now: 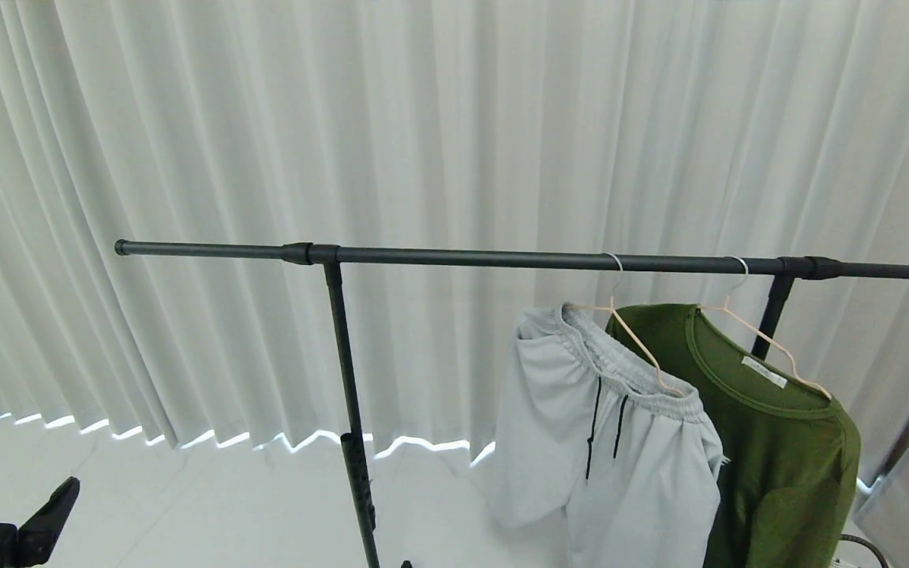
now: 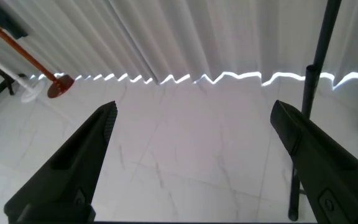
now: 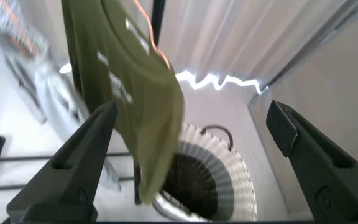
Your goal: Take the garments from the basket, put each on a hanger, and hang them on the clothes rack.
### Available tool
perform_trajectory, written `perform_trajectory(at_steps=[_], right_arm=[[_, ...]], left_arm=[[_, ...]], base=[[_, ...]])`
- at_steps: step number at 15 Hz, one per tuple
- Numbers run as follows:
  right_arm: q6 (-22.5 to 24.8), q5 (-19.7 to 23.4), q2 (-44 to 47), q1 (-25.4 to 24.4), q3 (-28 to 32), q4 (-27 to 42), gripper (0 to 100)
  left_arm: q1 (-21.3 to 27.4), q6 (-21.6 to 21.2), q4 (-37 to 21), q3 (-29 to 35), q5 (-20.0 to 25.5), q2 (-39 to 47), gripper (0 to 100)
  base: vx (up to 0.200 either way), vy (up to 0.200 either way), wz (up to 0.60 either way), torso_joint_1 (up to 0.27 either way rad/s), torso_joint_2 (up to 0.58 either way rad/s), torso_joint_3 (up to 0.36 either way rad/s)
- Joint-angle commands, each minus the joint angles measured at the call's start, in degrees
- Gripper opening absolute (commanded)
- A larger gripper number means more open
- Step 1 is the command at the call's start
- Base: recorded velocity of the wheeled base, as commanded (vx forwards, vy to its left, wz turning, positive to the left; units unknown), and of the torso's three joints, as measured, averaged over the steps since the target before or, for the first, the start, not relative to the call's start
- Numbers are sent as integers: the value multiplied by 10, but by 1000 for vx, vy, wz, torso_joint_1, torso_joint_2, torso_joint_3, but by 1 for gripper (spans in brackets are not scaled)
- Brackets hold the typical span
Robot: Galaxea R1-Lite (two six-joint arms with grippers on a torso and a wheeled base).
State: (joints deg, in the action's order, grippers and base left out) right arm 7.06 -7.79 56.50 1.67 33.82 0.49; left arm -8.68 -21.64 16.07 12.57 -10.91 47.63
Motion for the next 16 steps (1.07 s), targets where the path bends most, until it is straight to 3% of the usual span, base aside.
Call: perform_trajectory(at_steps=[1, 4, 6, 9, 16], right_arm=[[1, 0, -32, 5, -19, 5, 100], [4, -7, -89, 19, -53, 32, 100], [5, -14, -137, 29, -62, 78, 100], [5, -14, -230, 31, -73, 160, 100], [11, -7, -478, 28, -197, 178, 100]], left_arm=[[0, 0, 0, -30, -7, -56, 100], [1, -3, -2, -85, -17, -170, 100], [2, -16, -13, -123, -17, -272, 100], [4, -18, -117, -126, -17, -428, 100], [4, 22, -118, -126, -23, -421, 100]], base=[[-200, 0, 0, 2, 7, 2], [-200, 0, 0, 1, -2, 4], [0, 0, 0, 0, 0, 0], [0, 0, 0, 0, 0, 0], [0, 0, 0, 0, 0, 0]])
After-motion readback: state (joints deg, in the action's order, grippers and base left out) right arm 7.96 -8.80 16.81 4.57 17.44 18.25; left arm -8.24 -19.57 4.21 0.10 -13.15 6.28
